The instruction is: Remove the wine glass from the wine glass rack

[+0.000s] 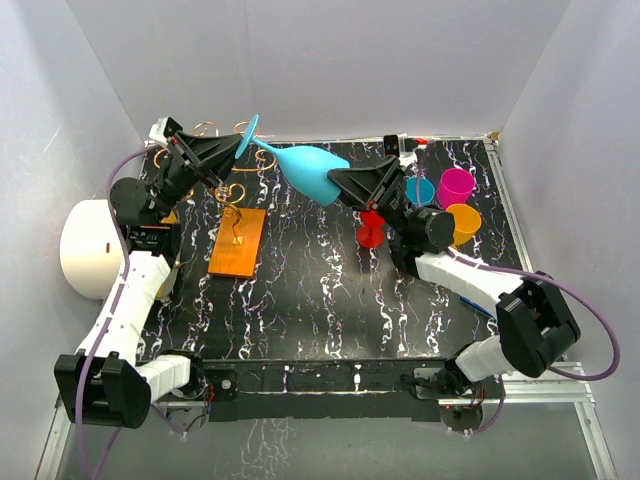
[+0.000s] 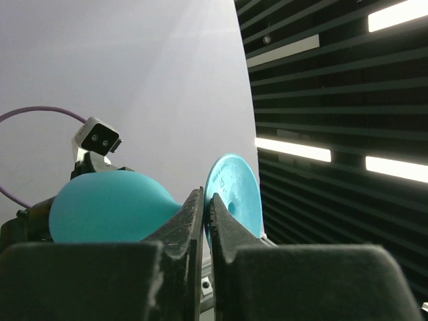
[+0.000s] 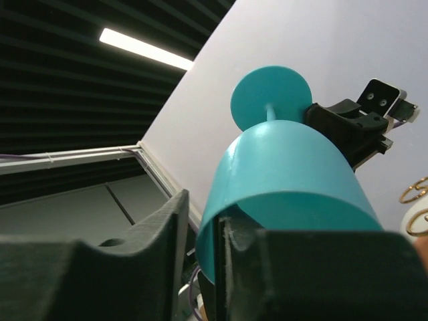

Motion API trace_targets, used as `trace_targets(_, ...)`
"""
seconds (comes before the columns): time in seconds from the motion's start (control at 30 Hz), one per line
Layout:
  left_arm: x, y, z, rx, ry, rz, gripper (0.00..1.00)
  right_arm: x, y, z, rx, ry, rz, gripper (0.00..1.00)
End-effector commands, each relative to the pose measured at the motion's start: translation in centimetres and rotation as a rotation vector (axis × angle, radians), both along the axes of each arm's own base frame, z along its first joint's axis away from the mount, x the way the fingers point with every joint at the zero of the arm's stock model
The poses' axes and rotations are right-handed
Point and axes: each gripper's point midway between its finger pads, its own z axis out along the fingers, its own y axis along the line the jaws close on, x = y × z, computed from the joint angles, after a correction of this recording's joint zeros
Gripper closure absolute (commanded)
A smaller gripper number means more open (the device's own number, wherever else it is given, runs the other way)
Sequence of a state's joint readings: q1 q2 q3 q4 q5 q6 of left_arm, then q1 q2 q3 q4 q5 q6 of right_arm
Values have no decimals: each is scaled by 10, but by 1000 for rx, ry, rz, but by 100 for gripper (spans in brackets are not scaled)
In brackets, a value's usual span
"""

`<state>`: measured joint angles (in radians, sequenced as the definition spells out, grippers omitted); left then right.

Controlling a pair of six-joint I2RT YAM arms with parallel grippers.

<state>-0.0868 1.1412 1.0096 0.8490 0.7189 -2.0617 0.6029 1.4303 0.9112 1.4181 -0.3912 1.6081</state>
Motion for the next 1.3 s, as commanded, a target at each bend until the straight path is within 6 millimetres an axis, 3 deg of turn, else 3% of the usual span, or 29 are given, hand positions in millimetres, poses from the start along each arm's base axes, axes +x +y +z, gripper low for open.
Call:
trace_targets(0.0, -24, 0, 1, 48, -69, 28, 81, -38, -28, 24, 83, -82, 11, 89)
trace_targets(0.13, -23, -3, -12, 118, -56, 44, 70, -36, -28, 6, 13, -21, -37, 100)
trace_targets(0.2, -24, -5, -18, 150, -54, 42, 62, -37, -30, -4, -21, -3, -67, 100)
trace_targets(0.37, -28, -12, -44, 263, -44, 10, 23, -43, -34, -31, -152, 16, -132, 100)
trace_targets(0.43, -30, -14, -56, 308, -34, 1, 13, -43, -34, -51, -271, 37, -176, 100)
trace_targets(0.47, -32, -14, -62, 335, -22, 0, 4, -39, -35, -69, -370, 96, -211, 100)
trace_targets(0.53, -34, -15, -69, 397, -45, 8, 1, -33, -40, -103, -548, 173, -296, 100)
trace_targets(0.7, -42, -10, -76, 576, -77, 69, 1, -42, -92, -160, -889, 254, -547, 100)
trace_targets(0.8, -48, -6, -73, 630, -121, 111, 1, -57, -114, -176, -1074, 212, -592, 100)
trace_targets(1.03, -59, 1, -63, 661, -190, 188, 1, -75, -129, -213, -1482, 134, -459, 100)
trace_targets(1.13, -61, 3, -61, 685, -200, 211, 1, -68, -131, -242, -1634, 232, -380, 100)
trace_targets(1.27, -64, 6, -61, 709, -195, 224, 1, -51, -120, -261, -1726, 308, -299, 100)
